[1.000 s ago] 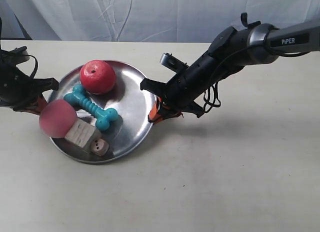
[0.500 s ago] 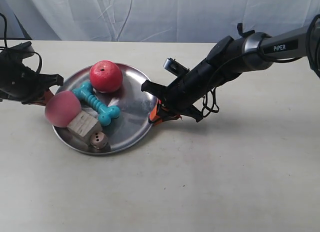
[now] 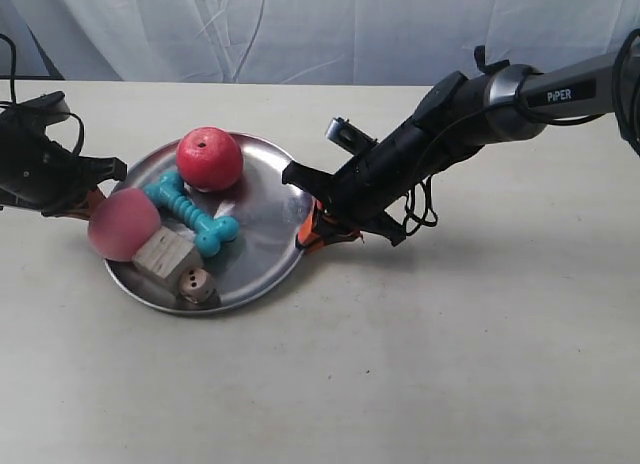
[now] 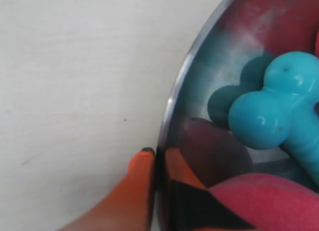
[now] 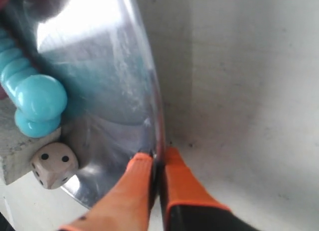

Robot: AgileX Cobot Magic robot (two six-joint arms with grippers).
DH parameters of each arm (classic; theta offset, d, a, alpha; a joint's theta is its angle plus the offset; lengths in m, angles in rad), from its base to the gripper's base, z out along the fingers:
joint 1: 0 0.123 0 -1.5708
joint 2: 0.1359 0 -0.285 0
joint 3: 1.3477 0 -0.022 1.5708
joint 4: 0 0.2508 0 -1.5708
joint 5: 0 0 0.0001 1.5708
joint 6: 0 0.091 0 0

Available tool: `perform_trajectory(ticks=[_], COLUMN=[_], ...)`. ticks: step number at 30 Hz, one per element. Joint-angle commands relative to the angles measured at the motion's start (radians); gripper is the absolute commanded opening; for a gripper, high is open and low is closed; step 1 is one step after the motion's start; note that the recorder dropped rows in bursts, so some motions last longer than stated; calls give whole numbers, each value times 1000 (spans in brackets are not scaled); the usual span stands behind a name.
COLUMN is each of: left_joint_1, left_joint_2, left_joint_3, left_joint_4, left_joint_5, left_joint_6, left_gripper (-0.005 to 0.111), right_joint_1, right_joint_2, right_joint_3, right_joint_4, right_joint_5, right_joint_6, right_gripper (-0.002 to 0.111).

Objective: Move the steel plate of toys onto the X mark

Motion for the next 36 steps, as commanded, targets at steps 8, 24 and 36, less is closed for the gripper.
perform_trajectory(ticks=[8,24,36], left_joint_1=[-24,-24,-9], left_joint_2=[7,7,-2], left_joint_3=[8,8,8], left_joint_4=[-84,14,138], left_joint_5=[49,-14,-31], left_joint_6=[-14,-14,-94], left_gripper=[36,36,36], right_joint_1=[27,-14,-14], right_joint_2=[7,-8,-52], right_joint_3=[-14,-14,-14], right_joint_4=[4,-58,-235], right_joint_5=[20,38,39], right_joint_6=[-47,-34,70], right_gripper=[37,38,38])
